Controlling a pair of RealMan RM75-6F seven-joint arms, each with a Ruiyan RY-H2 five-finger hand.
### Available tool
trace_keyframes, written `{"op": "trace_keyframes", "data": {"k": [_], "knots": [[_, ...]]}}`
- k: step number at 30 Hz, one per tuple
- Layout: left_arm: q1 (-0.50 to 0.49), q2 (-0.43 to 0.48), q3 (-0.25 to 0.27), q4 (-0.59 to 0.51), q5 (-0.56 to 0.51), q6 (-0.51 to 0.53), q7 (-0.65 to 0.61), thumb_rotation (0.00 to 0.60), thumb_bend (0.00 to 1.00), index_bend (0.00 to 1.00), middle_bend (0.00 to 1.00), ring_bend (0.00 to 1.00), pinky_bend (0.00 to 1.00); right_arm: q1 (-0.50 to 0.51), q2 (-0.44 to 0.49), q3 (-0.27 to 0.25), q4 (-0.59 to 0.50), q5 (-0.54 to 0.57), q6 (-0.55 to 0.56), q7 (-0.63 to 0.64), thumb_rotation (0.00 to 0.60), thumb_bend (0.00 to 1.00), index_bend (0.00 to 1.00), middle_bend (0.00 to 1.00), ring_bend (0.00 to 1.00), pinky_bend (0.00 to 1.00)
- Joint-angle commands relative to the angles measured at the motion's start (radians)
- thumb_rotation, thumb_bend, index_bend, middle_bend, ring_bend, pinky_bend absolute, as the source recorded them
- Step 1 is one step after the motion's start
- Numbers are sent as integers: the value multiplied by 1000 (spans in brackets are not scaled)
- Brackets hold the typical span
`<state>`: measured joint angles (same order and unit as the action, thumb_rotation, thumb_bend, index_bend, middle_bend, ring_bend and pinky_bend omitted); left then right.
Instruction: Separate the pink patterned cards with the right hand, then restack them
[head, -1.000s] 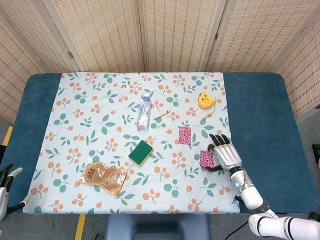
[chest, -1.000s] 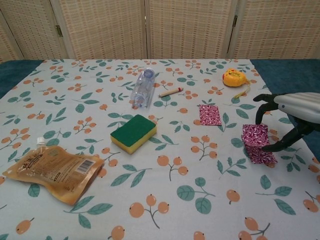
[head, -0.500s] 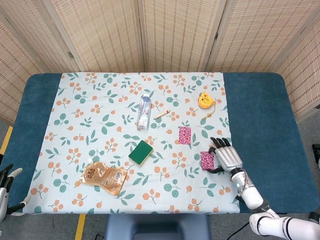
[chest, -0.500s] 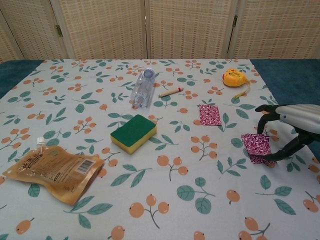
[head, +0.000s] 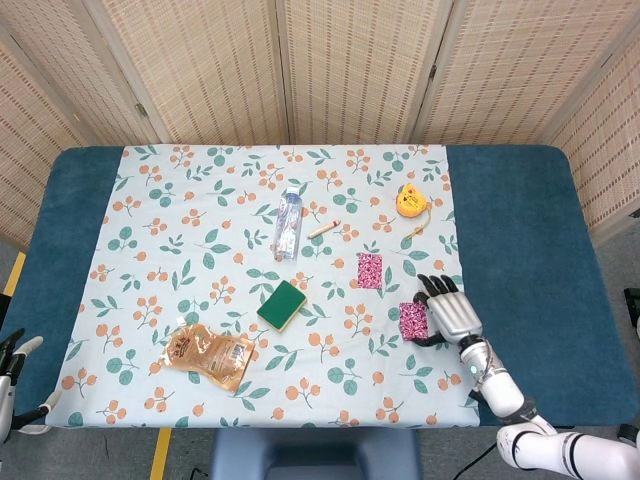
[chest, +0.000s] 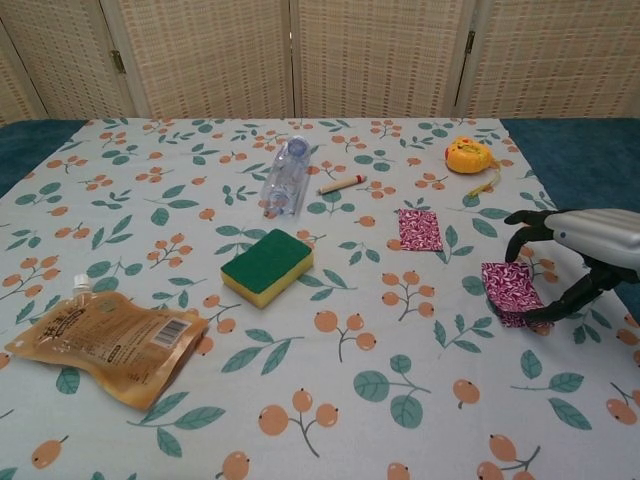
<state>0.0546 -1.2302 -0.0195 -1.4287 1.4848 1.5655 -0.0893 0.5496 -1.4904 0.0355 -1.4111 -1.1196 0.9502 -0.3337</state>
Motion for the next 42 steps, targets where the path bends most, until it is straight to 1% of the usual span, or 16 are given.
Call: {"op": "trace_keyframes", "data": {"k": [1, 14, 24, 29, 33, 37, 42], "knots": [[0, -1, 0, 0, 0, -1, 0, 600, 248, 205, 100, 129, 0, -2, -1, 0, 4, 3, -3, -3, 422, 202, 267, 60, 0, 0], [1, -2, 1, 3, 0, 0, -2, 600, 248, 201, 100, 129, 0, -6, -7, 1, 14, 4, -14, -15, 423, 202, 222, 55, 0, 0], [4, -2, 1, 8, 0, 4, -7, 600, 248, 200, 100, 129, 0, -8, -9, 0, 8, -5, -20, -17, 422, 201, 211, 53, 0, 0], [4, 0, -1, 7, 1, 7, -7, 600, 248, 200, 100, 129, 0, 3, 19, 31, -47, -13, -4, -10, 423, 201, 206, 52, 0, 0], [3, 0, -1, 3, 5, 9, -5, 600, 248, 200, 100, 129, 0, 39, 28, 75, -82, 26, -11, -59, 421, 202, 206, 50, 0, 0], [4, 2, 0, -1, 10, 14, -6, 600, 248, 200, 100, 129, 0, 100, 3, 128, -79, 127, -37, -145, 420, 201, 206, 45, 0, 0], [9, 5, 2, 0, 10, 18, -11, 600, 248, 200, 100, 130, 0, 186, -60, 172, -15, 270, -71, -250, 421, 202, 205, 38, 0, 0]]}}
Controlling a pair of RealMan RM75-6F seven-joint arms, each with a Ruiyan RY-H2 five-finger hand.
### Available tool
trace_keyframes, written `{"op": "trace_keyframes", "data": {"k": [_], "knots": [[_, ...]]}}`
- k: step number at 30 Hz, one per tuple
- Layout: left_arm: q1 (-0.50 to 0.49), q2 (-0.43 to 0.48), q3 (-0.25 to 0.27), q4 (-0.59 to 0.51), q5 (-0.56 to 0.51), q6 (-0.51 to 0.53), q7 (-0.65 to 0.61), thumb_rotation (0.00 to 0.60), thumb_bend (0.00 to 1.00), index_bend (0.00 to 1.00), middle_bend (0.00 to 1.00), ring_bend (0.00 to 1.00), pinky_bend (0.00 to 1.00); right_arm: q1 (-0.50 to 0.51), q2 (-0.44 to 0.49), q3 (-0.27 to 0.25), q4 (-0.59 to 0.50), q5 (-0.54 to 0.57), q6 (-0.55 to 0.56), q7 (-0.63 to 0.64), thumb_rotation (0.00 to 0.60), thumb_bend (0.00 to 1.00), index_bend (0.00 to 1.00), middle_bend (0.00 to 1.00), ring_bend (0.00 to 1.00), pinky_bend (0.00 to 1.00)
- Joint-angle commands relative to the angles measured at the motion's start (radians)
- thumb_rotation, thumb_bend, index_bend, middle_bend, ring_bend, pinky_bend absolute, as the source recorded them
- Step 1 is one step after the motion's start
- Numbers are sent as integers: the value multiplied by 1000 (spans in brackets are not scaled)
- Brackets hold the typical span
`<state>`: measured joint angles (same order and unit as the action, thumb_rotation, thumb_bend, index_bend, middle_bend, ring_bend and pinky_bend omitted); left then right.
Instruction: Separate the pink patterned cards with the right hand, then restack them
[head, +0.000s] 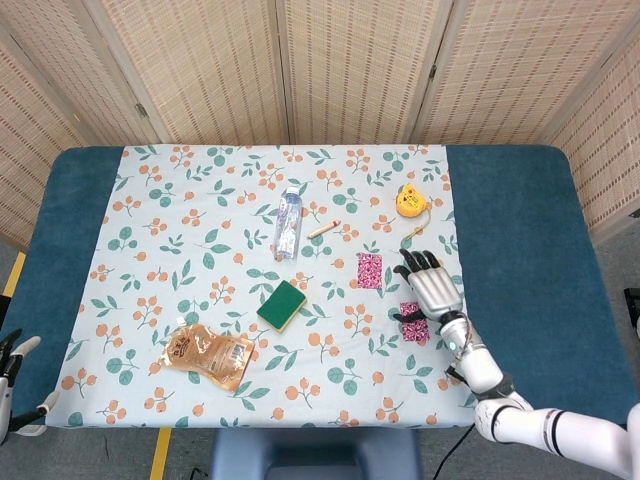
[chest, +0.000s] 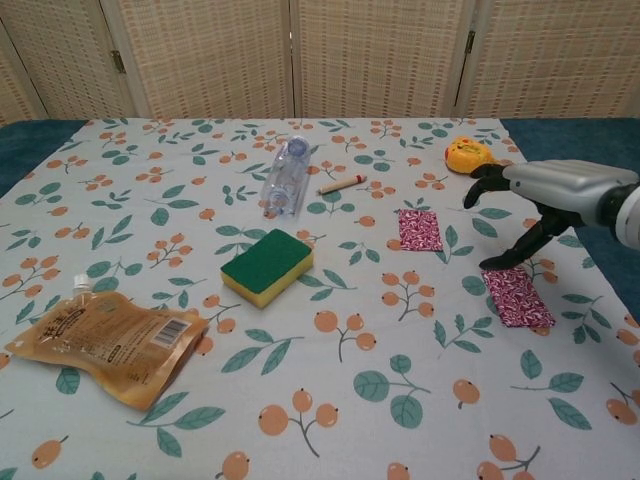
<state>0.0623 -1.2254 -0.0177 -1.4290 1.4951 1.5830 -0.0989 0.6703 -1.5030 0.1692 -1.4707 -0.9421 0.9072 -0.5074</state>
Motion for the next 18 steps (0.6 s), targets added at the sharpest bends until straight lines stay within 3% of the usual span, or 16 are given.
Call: {"op": "trace_keyframes", "data": {"k": [1, 8, 18], "knots": [[3, 1, 2, 1, -1, 2, -2, 600, 248, 200, 100, 130, 0, 82, -60, 44, 59, 118, -32, -97, 421, 202, 202, 38, 0, 0], [9, 1, 4, 6, -7, 1, -7, 600, 248, 200, 100, 130, 0, 205, -167, 77, 203, 294, -62, -217, 423, 202, 176, 35, 0, 0], [11, 3, 3, 5, -18, -10, 0, 600, 248, 200, 100, 130, 0, 310, -261, 73, 363, 429, -128, -289, 422, 202, 171, 33, 0, 0]]}}
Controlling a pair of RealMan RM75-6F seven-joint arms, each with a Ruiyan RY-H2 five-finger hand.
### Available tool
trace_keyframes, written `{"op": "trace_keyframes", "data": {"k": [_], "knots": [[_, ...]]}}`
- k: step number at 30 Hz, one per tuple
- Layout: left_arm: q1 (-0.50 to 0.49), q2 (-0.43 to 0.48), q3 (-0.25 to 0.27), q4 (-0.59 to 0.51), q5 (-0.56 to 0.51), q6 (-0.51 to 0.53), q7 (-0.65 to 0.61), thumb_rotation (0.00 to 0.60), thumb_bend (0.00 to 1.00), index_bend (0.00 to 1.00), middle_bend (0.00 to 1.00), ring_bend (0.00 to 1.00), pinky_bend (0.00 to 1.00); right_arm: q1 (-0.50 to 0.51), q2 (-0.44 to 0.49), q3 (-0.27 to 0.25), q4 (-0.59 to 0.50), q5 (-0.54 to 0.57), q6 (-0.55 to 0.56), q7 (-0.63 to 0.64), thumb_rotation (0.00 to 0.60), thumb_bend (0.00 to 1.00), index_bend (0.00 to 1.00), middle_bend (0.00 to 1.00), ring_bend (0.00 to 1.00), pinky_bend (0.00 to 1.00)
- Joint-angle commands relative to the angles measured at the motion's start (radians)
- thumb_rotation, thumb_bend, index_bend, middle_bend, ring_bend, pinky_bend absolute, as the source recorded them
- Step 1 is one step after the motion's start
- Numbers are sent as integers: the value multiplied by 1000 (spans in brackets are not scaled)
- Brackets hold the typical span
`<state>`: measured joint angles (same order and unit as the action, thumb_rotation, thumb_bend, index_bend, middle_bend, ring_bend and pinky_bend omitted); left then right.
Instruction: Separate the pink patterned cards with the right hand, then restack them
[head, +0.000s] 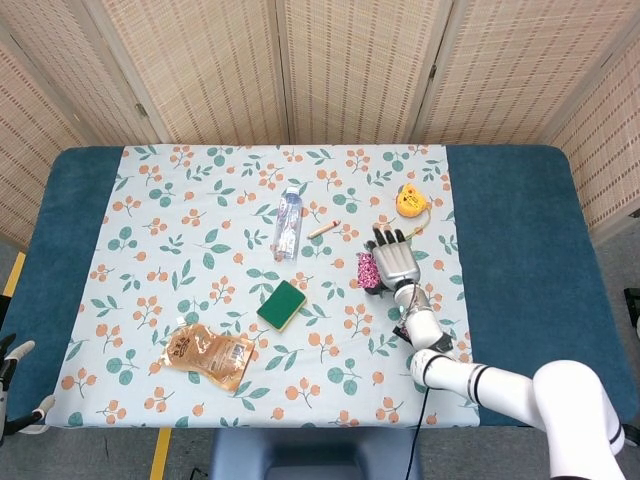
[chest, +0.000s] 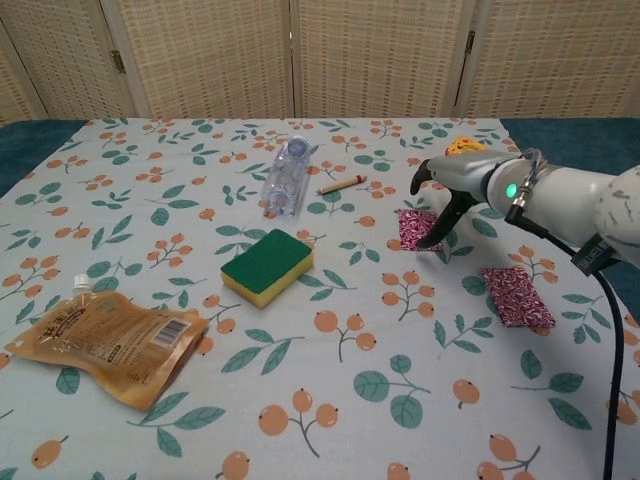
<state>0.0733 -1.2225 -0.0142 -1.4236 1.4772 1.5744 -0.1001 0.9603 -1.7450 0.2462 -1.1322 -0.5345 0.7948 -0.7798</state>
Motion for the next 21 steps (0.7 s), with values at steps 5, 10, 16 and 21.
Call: {"op": "trace_keyframes", "data": {"k": [5, 10, 16, 21], "knots": [[-1, 2, -1, -4, -3, -5, 4, 600, 248, 200, 100, 129, 0, 52, -36, -13, 60, 66, -31, -42, 423, 201, 171, 33, 0, 0], [0, 2, -1, -5, -5, -6, 5, 600, 248, 200, 100, 128, 0, 73, -43, -22, 75, 96, -34, -63, 422, 202, 171, 33, 0, 0], [1, 2, -2, -3, -9, -9, 3, 600, 247, 200, 100, 128, 0, 83, -47, -35, 85, 126, -38, -69, 423, 202, 170, 33, 0, 0], [0, 2, -2, -1, -7, -9, 1, 600, 248, 200, 100, 128, 0, 83, -45, -42, 85, 132, -34, -61, 421, 202, 171, 33, 0, 0]]}}
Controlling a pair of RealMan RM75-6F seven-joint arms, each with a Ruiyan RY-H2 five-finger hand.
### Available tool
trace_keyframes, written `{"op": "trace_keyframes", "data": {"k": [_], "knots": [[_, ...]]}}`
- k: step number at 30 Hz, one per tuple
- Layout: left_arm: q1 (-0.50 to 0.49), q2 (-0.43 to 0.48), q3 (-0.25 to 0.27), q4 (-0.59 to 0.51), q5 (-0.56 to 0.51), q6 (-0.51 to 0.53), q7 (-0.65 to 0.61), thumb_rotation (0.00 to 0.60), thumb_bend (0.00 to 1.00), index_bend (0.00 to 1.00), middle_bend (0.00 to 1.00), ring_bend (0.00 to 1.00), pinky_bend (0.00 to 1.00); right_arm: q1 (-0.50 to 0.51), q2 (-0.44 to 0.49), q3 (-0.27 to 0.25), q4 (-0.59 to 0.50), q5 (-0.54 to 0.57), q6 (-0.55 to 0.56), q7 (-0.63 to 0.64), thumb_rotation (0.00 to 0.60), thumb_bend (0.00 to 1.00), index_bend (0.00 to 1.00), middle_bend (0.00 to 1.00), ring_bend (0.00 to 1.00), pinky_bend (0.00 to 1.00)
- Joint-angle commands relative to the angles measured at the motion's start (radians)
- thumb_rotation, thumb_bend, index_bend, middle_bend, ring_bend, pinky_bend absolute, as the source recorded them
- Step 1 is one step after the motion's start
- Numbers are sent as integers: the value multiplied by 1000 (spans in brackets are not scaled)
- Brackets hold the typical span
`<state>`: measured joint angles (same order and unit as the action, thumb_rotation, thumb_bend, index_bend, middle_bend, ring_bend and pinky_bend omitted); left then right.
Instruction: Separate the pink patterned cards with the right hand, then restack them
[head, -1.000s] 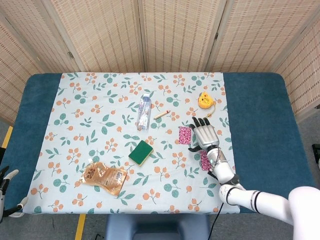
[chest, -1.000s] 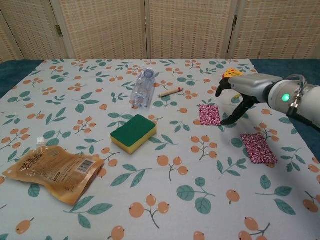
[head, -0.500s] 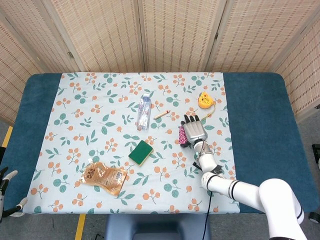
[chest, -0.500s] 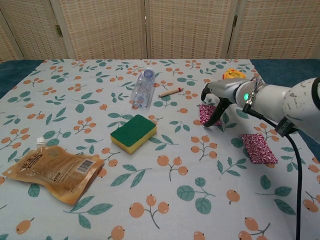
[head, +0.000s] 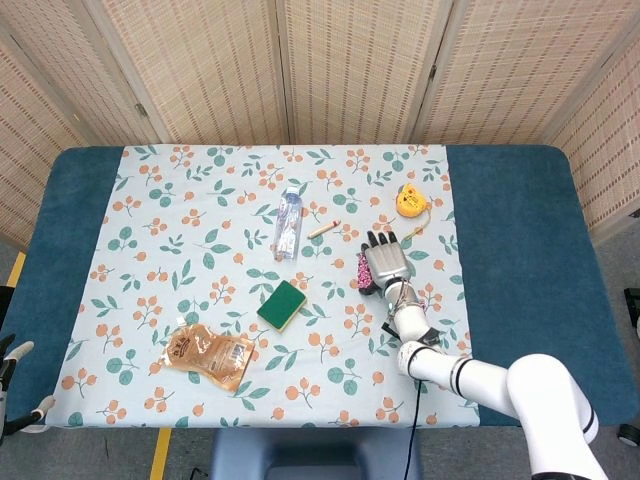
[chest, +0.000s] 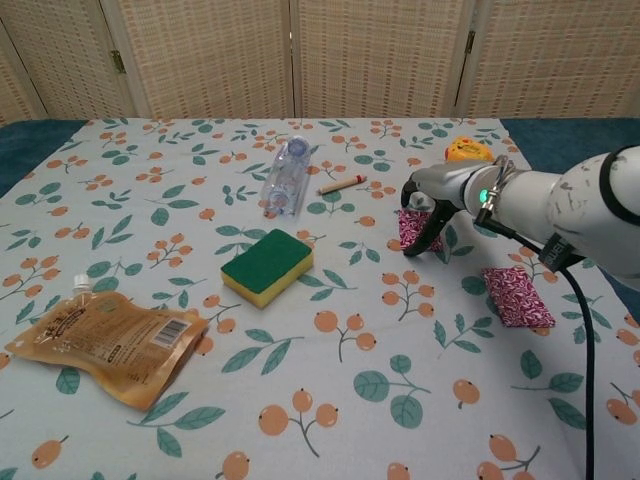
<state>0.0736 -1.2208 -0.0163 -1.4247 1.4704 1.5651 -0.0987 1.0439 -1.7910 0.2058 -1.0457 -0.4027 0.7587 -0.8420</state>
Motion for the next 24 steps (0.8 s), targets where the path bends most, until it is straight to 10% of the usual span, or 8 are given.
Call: {"op": "trace_keyframes", "data": {"k": [1, 24], "knots": [[0, 0, -1, 1, 0, 0, -1, 600, 248, 200, 100, 128, 0, -1, 2, -3, -4, -1, 4, 3, 420, 202, 171, 34, 0, 0], [-3, -11, -1, 18, -5, -13, -7, 600, 248, 199, 100, 127, 0, -14, 24, -18, -34, -27, 19, 52, 422, 201, 272, 69, 0, 0]]}}
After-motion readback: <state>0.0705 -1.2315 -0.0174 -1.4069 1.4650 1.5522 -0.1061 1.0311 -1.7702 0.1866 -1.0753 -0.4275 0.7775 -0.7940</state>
